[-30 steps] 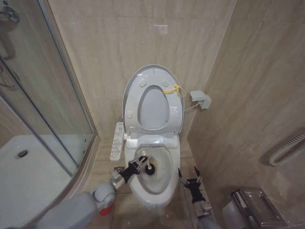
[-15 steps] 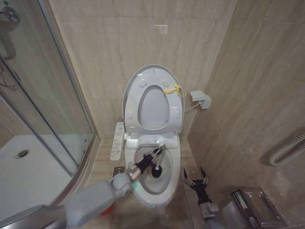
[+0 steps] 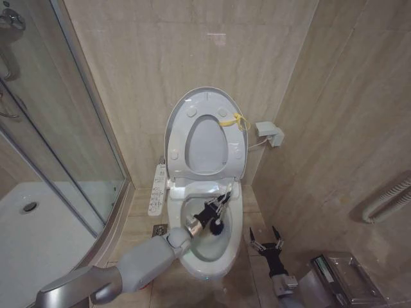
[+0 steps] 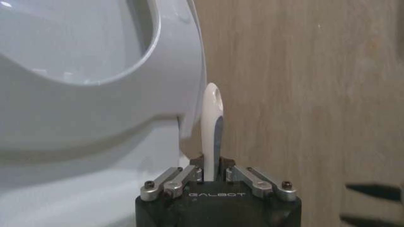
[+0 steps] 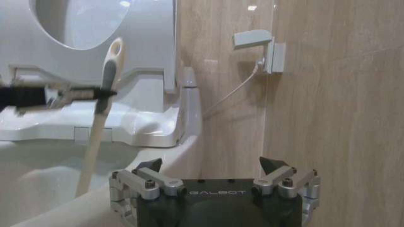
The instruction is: Open the toilet lid, clean the toilet bowl with a toilet brush, close the toilet lid, and flush.
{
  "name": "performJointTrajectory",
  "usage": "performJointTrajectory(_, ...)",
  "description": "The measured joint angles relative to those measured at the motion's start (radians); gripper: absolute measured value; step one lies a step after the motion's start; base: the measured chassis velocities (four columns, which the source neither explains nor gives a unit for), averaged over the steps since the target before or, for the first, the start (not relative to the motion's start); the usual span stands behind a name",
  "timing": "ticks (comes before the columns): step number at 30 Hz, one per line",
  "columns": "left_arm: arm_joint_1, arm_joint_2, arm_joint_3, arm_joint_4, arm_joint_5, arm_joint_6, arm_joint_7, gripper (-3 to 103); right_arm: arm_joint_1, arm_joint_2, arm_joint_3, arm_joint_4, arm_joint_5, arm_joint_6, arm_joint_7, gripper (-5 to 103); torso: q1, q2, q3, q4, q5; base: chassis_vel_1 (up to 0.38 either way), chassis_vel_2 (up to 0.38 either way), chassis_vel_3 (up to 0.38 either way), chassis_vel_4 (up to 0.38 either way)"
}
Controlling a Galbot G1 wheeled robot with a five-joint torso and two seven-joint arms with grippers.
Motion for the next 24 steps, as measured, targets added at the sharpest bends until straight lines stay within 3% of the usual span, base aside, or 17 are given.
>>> performJointTrajectory(6,0.004,0.023,0.014,-0.025,0.003,-0.002,-0.001,16,-0.001,-0.004,0.000,0.004,0.003,0.000,0.000,100,0.000,0.000,0.000,0.0005,0.0002,0.000,0.000,0.000,0.000)
performJointTrajectory(11,-0.015,0.006,-0.020,-0.064,-0.017,-0.006,-0.014,16,0.000,-0.004,0.000,0.006,0.003,0.000,0.000,100,0.000,0.000,0.000,-0.0006,-0.0001,0.000,0.000,0.000,0.000)
performJointTrajectory(20,-0.017,-0.030,-0.048,0.055,0.000,-0.026,0.005,16,0.003,-0.002,-0.001,-0.002,0.004,0.001,-0.002,100,0.000,0.000,0.000,0.0003,0.0000,0.000,0.000,0.000,0.000)
performJointTrajectory(24,-0.018,-0.024,-0.033,0.039,-0.004,-0.025,0.005,16,0.006,-0.005,-0.002,-0.002,0.006,0.001,-0.002,100,0.000,0.000,0.000,0.0003,0.0000,0.000,0.000,0.000,0.000)
